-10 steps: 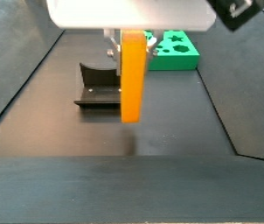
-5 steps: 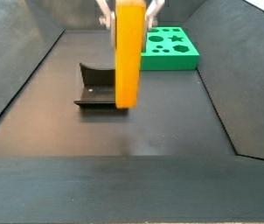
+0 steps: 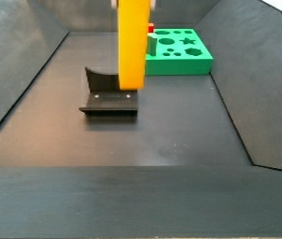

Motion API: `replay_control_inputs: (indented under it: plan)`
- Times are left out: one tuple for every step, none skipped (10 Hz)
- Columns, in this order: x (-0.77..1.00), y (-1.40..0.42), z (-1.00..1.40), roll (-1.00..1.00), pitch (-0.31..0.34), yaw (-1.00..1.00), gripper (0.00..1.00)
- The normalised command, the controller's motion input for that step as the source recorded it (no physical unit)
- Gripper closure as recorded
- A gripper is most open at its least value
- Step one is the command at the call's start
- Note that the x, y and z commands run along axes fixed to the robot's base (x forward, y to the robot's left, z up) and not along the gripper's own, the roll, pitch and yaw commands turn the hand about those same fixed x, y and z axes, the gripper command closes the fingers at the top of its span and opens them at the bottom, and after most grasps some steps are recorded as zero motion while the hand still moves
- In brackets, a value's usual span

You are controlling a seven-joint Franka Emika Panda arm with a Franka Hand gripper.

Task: Pick up the rectangle object. Move up. Move to above the board. Insert the rectangle object.
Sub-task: Move to above the board.

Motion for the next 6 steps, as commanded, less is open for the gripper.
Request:
replay_control_inputs:
  plan:
    - [0.03, 0.01, 0.99, 0.07, 0.098, 0.04, 1.00]
    - [0.02, 0.00, 0.78, 0.07, 0.103, 0.04, 1.00]
    - [0.02, 0.00, 0.67, 0.08, 0.103, 0.04, 1.00]
    - [0.01, -0.01, 0.40, 0.07, 0.100, 0.04, 1.00]
    - [0.01, -0.01, 0.25, 0.07, 0.101, 0.04, 1.00]
    - [-0.13, -1.00, -0.01, -0.21, 0.457, -0.65, 1.00]
